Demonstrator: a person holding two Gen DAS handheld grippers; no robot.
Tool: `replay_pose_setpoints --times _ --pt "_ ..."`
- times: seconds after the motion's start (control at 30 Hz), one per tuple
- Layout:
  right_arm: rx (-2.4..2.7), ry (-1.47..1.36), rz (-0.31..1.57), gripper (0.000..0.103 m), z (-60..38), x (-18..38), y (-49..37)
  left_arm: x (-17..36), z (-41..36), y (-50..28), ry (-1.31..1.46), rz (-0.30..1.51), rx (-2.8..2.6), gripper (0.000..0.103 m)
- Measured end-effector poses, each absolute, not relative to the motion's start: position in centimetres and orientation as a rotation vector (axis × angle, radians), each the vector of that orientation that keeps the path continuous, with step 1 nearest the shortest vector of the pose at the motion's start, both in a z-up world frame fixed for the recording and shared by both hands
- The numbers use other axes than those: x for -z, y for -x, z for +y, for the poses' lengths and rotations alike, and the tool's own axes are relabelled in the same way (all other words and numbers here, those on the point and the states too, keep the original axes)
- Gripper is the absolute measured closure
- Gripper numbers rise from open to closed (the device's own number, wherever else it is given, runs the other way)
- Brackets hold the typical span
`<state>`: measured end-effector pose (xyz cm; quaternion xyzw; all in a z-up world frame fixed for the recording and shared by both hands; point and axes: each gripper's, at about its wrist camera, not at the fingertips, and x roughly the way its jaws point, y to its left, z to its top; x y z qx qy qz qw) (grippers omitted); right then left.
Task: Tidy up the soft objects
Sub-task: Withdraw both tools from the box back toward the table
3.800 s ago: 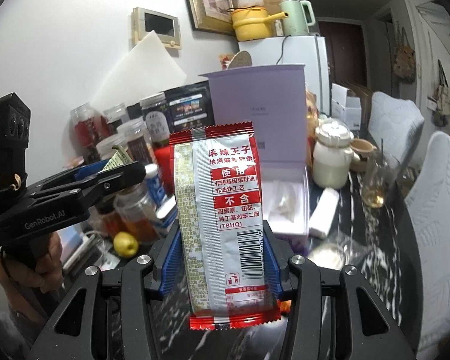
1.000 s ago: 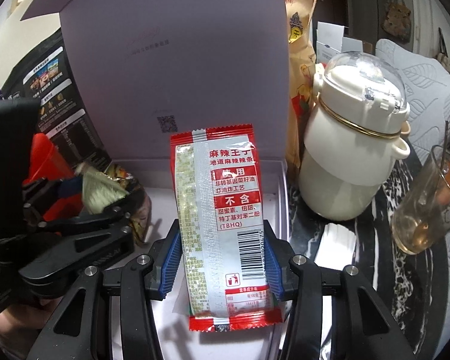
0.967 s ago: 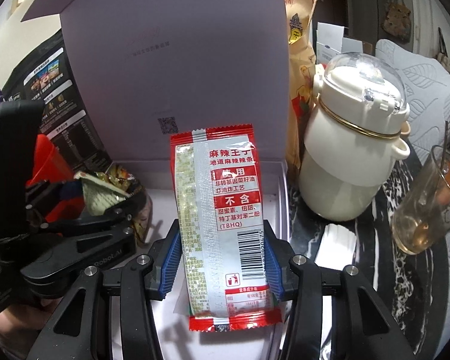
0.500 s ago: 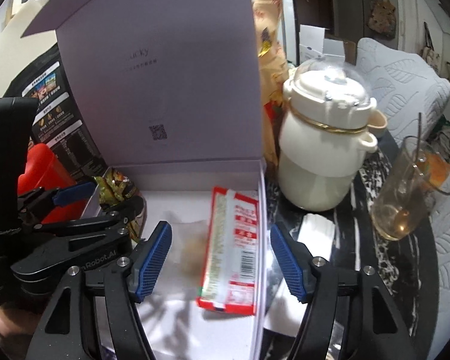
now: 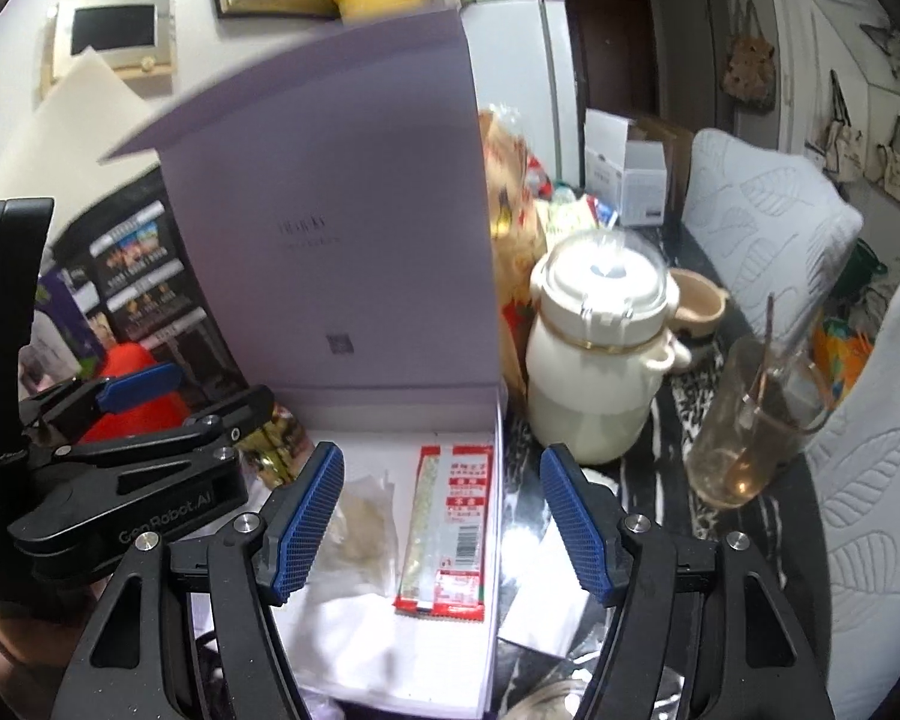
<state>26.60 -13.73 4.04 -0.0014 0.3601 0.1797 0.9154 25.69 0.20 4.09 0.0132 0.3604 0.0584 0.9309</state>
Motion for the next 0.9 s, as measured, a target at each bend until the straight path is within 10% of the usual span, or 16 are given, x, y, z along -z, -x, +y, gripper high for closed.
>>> replay_pose_setpoints --times 0.63,0.9 --pt "-0.379 0.03 0.555 0.034 -15.7 -13.0 -17.3 -14.6 -0.8 -15.0 -0.046 0.538 -0.068 0.03" --pt "-0.363 0.025 0.488 0.03 -17.4 -15.4 -12.7 -17.1 -1.1 -9.6 -0.037 0.452 -0.052 0.006"
